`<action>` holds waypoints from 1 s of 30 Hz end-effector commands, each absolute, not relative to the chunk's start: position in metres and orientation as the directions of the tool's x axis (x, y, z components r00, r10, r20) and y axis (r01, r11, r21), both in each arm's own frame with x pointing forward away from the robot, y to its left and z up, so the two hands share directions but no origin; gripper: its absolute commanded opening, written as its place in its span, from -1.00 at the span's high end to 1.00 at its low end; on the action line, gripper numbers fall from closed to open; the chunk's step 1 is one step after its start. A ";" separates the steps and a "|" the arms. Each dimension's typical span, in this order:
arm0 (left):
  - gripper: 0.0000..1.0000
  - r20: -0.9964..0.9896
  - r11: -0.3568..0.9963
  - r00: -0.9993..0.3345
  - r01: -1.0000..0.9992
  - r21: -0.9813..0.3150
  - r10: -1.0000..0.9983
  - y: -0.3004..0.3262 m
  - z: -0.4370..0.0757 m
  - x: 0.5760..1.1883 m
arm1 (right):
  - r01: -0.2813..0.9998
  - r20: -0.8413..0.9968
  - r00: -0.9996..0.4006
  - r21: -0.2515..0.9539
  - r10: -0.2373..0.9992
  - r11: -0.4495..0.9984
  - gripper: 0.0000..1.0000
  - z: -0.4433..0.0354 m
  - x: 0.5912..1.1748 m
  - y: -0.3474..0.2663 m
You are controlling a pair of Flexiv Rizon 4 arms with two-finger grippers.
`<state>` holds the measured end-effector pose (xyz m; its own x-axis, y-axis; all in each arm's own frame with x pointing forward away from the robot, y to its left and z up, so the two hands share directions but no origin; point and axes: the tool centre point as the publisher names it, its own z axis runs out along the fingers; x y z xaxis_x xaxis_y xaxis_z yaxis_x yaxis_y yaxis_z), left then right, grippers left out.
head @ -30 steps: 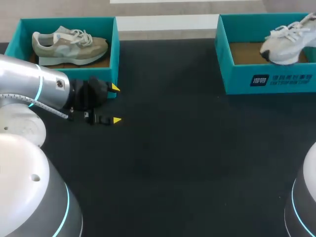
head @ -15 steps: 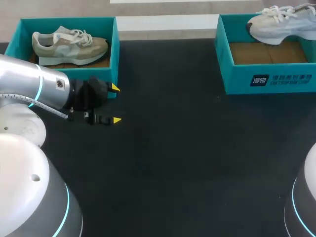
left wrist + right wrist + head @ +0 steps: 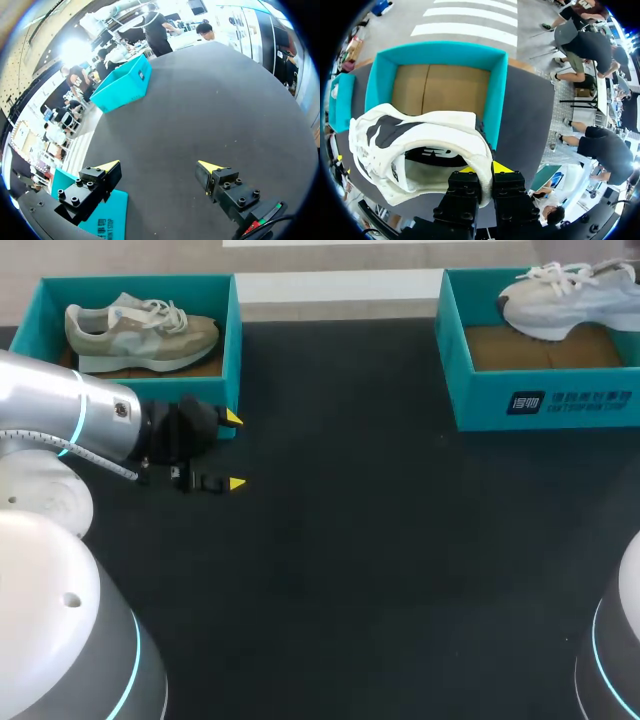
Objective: Take the shoe out of the shoebox, open the shoe tongue, remove and reinsert the insole, then place the shoe into the shoebox
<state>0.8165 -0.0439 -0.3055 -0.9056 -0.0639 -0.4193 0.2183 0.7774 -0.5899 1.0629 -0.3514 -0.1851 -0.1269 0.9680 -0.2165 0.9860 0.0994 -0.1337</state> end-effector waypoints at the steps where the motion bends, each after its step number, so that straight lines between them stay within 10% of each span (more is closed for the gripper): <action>1: -1.00 -0.419 0.779 -0.906 0.218 -0.588 -0.063 -0.044 -0.305 0.816 | 0.990 -0.222 -0.108 -0.117 0.969 0.084 1.00 -0.196 1.066 -0.349; 30: -1.00 -0.419 0.779 -0.906 0.218 -0.588 -0.063 -0.044 -0.305 0.816 | 0.994 -0.307 -0.057 -0.105 0.950 0.026 1.00 -0.243 1.074 -0.347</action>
<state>0.8165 -0.0439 -0.3055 -0.9056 -0.0639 -0.4193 0.2183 0.7774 -0.5899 1.0752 -0.3484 -0.2422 -0.0579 0.9507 -0.3046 0.9940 0.0265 -0.1064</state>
